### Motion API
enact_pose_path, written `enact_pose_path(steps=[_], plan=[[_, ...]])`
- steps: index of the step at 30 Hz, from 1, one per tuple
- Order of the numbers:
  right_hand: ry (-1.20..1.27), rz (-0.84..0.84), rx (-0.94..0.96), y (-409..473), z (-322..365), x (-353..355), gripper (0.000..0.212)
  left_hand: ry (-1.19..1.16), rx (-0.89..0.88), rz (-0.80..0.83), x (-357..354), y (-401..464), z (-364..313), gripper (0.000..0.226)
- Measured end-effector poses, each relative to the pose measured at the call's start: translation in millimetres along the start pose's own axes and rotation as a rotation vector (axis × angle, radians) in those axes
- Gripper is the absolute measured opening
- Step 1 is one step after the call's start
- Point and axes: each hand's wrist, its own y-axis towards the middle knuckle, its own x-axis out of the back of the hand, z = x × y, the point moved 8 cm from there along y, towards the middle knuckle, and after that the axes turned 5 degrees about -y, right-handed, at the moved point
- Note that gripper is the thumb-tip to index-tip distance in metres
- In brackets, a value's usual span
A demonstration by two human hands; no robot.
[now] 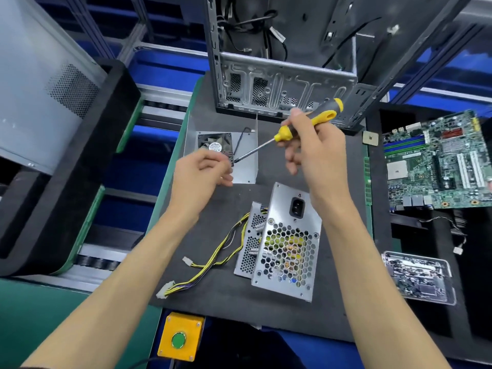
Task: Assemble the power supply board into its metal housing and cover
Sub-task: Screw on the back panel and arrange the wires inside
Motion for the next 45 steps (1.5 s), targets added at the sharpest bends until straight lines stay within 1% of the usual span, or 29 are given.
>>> enact_pose_path(steps=[2, 3, 6, 10, 13, 16, 18, 24, 29, 33, 37, 45], plan=[[0.086, -0.031, -0.022, -1.6, -0.1, 9.7, 0.032, -0.202, 0.088, 0.028, -7.7, -1.4, -10.0, 0.009], [0.129, -0.044, -0.037, -2.8, -0.9, 14.8, 0.032, -0.258, 0.114, 0.053, -11.5, -2.2, -13.8, 0.008], [0.200, -0.087, -0.083, -7.9, -5.5, 30.4, 0.038, -0.315, 0.135, 0.160, -24.4, -7.0, -23.6, 0.014], [0.273, -0.158, -0.125, -20.0, -12.7, 48.0, 0.042, -0.367, 0.146, 0.257, -44.1, -20.2, -36.1, 0.013], [0.357, -0.201, -0.160, -30.3, -18.7, 59.0, 0.043, -0.365, 0.130, 0.283, -56.2, -30.5, -45.0, 0.013], [0.395, -0.235, -0.176, -39.7, -21.3, 68.4, 0.033, -0.362, 0.122, 0.297, -65.0, -39.2, -52.5, 0.012], [0.399, -0.248, -0.171, -45.3, -21.2, 72.7, 0.030, -0.360, 0.119, 0.315, -70.7, -45.0, -56.6, 0.012], [0.423, -0.273, -0.128, -60.8, -16.8, 82.9, 0.037, -0.348, 0.129, 0.368, -82.1, -61.5, -58.9, 0.009], [0.411, -0.291, -0.100, -71.1, -14.9, 90.8, 0.032, -0.349, 0.128, 0.410, -88.6, -73.7, -59.1, 0.010], [0.388, -0.289, -0.073, -77.4, -12.8, 93.9, 0.029, -0.316, 0.107, 0.382, -87.2, -75.7, -59.7, 0.009], [0.380, -0.268, -0.025, -83.7, -10.2, 93.1, 0.027, -0.293, 0.123, 0.356, -89.6, -78.8, -57.4, 0.008], [0.446, -0.290, 0.004, -90.5, -12.5, 94.7, 0.022, -0.394, 0.162, 0.354, -93.7, -85.6, -58.0, 0.010]])
